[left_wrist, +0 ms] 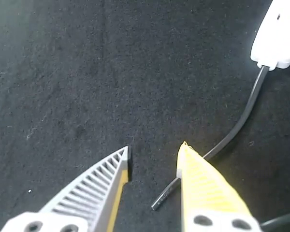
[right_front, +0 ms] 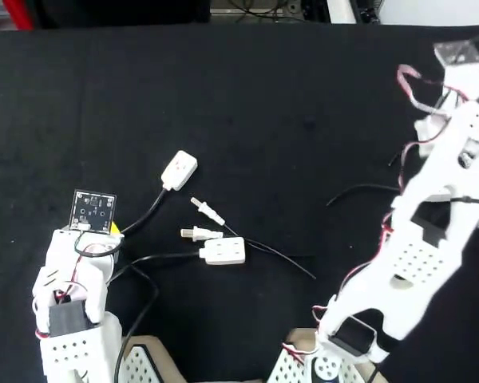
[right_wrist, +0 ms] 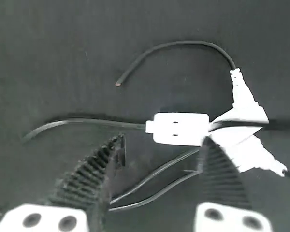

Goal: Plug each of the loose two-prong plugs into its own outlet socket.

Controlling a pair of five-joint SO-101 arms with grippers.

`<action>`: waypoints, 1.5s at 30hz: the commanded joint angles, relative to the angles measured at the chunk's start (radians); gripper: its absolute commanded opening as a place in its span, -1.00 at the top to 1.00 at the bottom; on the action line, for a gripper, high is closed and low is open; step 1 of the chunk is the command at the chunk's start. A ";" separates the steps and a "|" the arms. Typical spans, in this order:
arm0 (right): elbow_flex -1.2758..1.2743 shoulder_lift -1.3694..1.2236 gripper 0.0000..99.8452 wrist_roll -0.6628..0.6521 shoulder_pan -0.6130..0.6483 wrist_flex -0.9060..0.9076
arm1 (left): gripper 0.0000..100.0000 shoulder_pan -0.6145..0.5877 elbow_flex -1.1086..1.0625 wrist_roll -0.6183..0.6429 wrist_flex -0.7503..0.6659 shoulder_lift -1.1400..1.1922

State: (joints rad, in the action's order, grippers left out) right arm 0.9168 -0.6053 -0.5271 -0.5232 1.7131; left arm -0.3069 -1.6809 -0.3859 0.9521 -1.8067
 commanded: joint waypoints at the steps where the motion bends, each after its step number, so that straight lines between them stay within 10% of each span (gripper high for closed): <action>1: 0.114 0.044 0.73 0.077 0.032 0.054 | 0.66 -0.005 -0.019 -0.009 -0.003 -0.006; 13: -0.581 0.521 0.77 0.084 0.522 -0.003 | 0.66 -0.005 -0.019 -0.009 -0.003 -0.006; 22: -1.188 0.607 0.77 0.003 0.997 -0.494 | 0.66 -0.005 -0.019 -0.009 -0.002 -0.006; 32: -1.222 0.335 0.58 -0.041 1.040 -0.741 | 0.66 -0.005 -0.019 -0.009 -0.003 -0.006; 45: -1.127 0.375 0.65 -0.040 1.074 -0.617 | 0.66 -0.005 -0.019 -0.009 -0.003 -0.006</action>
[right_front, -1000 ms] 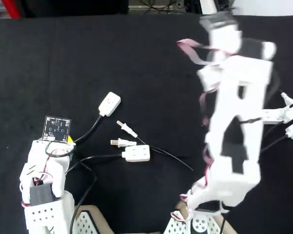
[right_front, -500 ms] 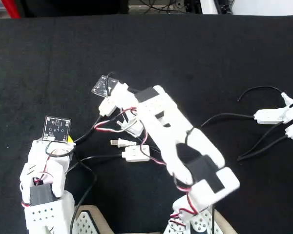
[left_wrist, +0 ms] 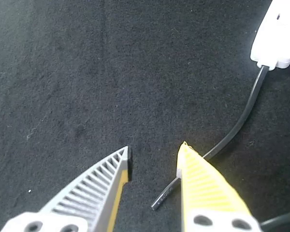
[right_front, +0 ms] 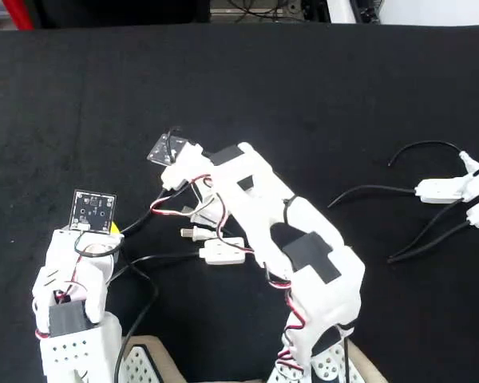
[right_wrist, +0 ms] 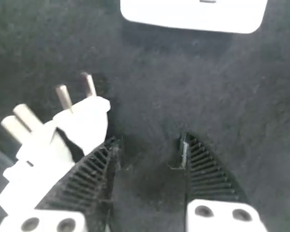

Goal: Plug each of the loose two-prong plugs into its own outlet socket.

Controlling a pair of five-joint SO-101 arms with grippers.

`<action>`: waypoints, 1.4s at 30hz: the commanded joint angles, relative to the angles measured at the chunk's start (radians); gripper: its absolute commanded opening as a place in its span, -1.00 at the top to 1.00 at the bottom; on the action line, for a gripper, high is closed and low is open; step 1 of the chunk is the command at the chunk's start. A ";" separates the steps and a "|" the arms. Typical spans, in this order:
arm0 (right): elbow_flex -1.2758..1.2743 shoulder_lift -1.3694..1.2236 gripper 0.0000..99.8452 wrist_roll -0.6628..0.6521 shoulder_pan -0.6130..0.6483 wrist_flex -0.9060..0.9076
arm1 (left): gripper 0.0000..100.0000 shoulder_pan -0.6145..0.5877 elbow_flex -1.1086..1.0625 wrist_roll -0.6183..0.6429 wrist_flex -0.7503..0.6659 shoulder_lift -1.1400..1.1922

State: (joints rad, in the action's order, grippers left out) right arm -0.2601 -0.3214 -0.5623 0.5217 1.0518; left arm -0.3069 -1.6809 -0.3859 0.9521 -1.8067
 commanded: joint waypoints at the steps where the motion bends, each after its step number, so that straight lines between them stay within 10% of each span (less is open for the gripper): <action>1: 0.038 0.124 0.65 -0.005 0.034 0.060 | 0.66 -0.005 -0.019 -0.009 -0.003 -0.006; 23: -0.246 0.188 0.65 -0.012 0.071 -0.238 | 0.66 -0.005 -0.019 -0.009 -0.002 -0.006; 33: -0.232 0.173 0.87 -0.017 0.064 -0.222 | 0.66 -0.005 -0.019 -0.009 -0.002 -0.006; 42: -0.074 0.173 0.98 -0.279 0.014 0.038 | 0.66 -0.005 -0.019 -0.009 -0.002 -0.006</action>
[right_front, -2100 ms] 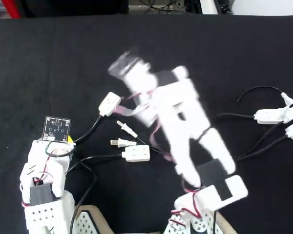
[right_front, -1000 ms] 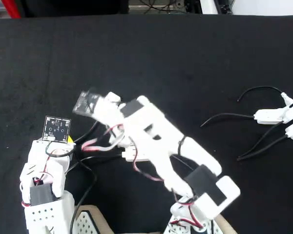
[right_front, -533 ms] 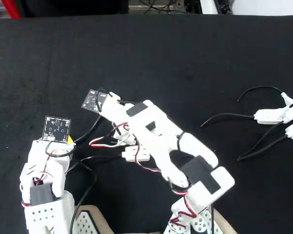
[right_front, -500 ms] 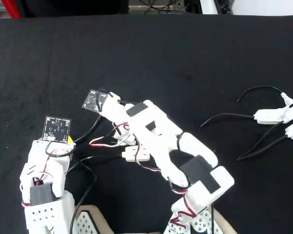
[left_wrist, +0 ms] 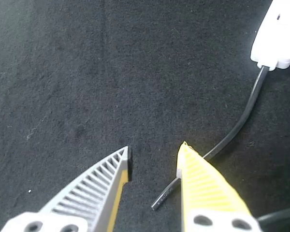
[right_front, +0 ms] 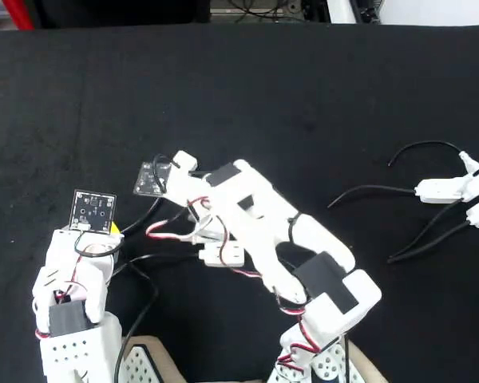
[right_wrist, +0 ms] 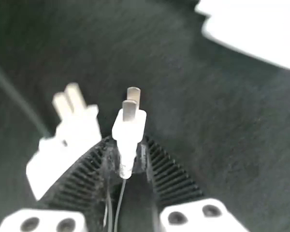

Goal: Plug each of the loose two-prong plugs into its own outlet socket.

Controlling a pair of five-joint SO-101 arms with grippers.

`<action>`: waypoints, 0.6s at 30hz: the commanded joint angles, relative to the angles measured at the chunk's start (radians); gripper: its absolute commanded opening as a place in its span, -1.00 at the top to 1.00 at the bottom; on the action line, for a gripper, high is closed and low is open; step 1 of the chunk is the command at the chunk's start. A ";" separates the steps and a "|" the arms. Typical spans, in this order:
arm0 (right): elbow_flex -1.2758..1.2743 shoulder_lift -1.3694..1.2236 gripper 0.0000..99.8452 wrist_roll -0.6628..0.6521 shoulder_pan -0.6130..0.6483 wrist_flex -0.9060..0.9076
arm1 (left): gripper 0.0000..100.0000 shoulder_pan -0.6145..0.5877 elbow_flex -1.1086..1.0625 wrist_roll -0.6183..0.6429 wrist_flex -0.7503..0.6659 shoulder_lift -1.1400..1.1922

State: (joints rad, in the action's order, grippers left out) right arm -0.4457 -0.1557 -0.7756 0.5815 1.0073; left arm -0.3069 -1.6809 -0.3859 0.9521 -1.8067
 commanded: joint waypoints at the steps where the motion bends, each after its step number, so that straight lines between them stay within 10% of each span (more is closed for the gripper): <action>1: 0.147 0.007 0.98 -0.101 -0.072 0.103 | 0.66 -0.005 -0.019 -0.009 -0.002 -0.006; 10: 0.389 -0.002 0.98 -0.539 -0.250 0.279 | 0.66 -0.005 -0.019 -0.009 -0.003 -0.006; 18: 0.440 -0.116 0.98 -0.620 -0.256 0.318 | 0.66 -0.005 -0.019 -0.009 -0.003 -0.006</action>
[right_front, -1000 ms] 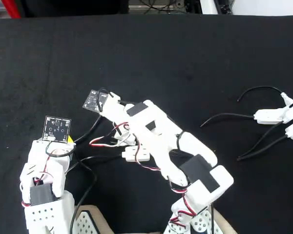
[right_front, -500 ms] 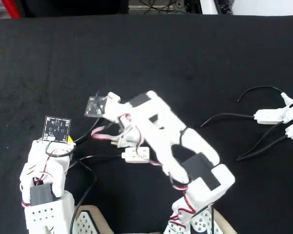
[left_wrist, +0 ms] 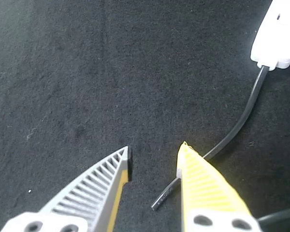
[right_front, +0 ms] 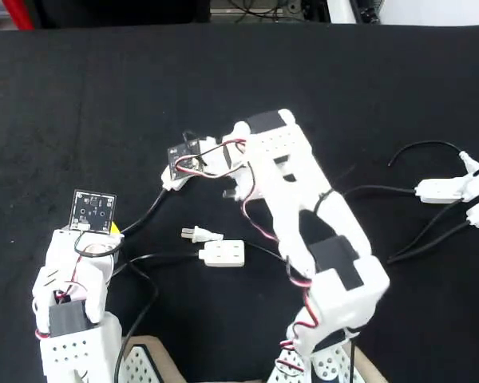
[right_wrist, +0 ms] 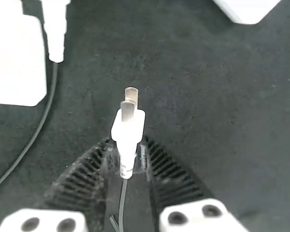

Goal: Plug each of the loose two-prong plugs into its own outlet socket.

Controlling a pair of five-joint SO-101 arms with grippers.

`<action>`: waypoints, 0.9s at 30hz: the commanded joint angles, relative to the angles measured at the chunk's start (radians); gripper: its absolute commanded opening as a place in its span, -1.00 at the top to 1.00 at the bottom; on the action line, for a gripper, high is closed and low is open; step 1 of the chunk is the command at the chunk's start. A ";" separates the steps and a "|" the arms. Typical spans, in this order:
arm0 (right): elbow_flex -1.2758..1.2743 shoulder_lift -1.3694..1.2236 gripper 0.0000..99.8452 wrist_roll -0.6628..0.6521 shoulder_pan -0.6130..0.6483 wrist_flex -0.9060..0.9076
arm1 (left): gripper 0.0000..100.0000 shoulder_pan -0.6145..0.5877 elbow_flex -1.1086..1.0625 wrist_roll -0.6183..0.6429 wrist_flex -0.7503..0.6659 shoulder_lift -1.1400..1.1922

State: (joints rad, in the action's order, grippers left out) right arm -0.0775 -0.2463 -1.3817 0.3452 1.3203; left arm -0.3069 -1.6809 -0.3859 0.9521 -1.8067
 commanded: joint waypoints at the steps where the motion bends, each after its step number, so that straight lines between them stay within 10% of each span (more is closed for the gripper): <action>1: 0.088 -0.051 0.98 -0.014 -0.029 0.005 | 0.66 -0.005 -0.019 -0.009 -0.003 -0.006; 10: 0.274 -0.094 0.54 0.121 -0.118 0.080 | 0.66 -0.005 -0.019 -0.009 -0.003 -0.006; 21: 0.320 0.015 0.79 0.753 -0.215 0.322 | 0.66 -0.005 -0.019 -0.009 -0.003 -0.006; 27: 0.177 -0.007 0.85 0.856 -0.302 0.384 | 0.66 -0.005 -0.019 -0.009 0.000 -0.006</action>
State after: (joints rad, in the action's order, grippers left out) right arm 0.1297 -0.2831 -0.5516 0.0829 1.6855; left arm -0.3069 -1.6809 -0.3859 0.9521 -1.8067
